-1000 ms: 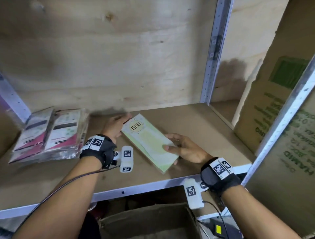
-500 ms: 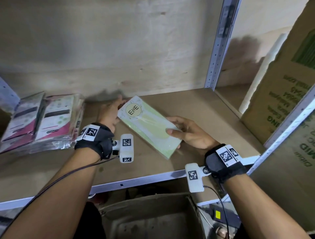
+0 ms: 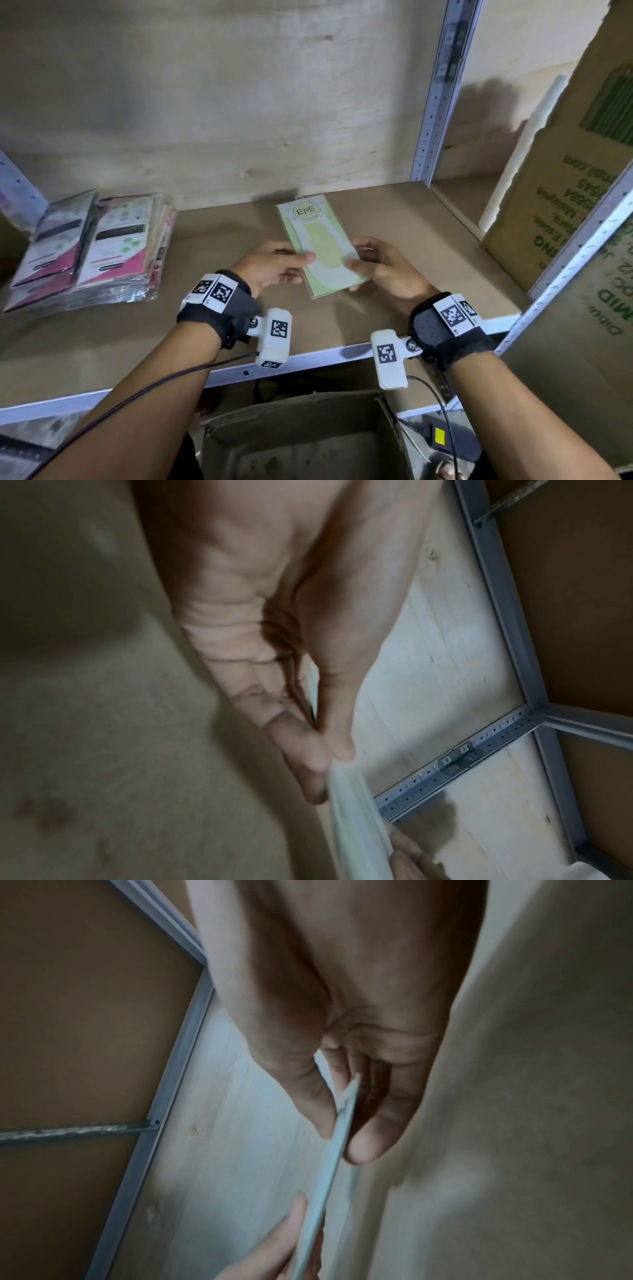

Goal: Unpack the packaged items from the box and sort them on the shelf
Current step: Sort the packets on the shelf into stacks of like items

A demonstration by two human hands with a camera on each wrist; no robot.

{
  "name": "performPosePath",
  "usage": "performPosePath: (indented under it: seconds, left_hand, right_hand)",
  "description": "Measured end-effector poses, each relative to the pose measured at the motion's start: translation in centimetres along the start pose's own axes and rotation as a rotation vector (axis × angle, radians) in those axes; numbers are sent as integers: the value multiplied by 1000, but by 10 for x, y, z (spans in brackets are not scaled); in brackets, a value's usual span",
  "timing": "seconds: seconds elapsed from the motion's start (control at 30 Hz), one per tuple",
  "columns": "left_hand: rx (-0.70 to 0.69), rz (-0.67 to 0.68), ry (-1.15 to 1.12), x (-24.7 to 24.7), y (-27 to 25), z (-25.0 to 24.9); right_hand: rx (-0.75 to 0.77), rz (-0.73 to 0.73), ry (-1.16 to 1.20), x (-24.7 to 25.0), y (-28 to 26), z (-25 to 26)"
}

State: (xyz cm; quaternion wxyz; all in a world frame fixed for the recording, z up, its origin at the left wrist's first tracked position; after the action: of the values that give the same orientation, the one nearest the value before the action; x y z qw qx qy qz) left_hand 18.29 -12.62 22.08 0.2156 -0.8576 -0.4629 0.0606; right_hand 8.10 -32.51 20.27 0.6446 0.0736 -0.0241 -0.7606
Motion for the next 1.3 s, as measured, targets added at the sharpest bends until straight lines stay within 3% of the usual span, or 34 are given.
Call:
performPosePath:
  seconds: [0.17,0.4,0.57,0.77,1.0,1.3]
  left_hand:
    - [3,-73,-12,4,2,3]
    - [72,-189,51,2,1,1]
    - [87,-265,139,2,4,2]
    - [87,-222,126,-16,13,-2]
    - [119,-180,-23,-39,39,-21]
    - [118,-98,-33,-100,90,-53]
  right_hand:
    - [-60,-121,-291,6,7,3]
    - [-222,5,-809,17,16,20]
    - [-223,-6,-666,15,15,22]
    - [-246,-9,-388,16,11,26]
    - [-236,-116,-301,41,13,25]
    - [-195,-253,-368,95,25,26]
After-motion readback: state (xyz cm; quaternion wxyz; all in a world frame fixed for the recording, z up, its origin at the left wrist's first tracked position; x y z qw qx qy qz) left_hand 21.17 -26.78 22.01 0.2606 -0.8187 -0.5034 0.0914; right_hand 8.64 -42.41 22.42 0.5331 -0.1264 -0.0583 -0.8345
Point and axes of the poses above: each hand's wrist, its own y-axis towards the middle knuckle, its own x-axis out of the back of the hand, z = x × y, the point moved 1 cm from there along y, towards the middle knuckle, and after that the axes turned 9 degrees about x, right-handed, at the moved point
